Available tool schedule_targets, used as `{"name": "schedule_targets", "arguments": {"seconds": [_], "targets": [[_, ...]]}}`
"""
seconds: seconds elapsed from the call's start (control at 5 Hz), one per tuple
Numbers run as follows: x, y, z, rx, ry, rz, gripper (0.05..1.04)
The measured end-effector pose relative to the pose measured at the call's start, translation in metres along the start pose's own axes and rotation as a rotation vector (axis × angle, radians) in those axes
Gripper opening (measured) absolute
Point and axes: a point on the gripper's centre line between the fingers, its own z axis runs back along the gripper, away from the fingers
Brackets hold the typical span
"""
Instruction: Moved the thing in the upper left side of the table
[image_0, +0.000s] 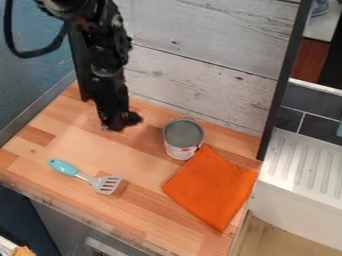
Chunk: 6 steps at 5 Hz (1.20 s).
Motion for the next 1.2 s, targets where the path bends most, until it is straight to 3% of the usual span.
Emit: {"name": "schedule_targets", "arguments": {"seconds": [0.6,1.0,1.2], "targets": [[0.037,-0.044,-0.043,0.085,-0.061,0.078,0.534],[0.040,-0.057,-0.067,0.107,-0.060,0.047,0.534],[0.042,-0.059,-0.066,0.115,-0.072,0.044,0.534]]}}
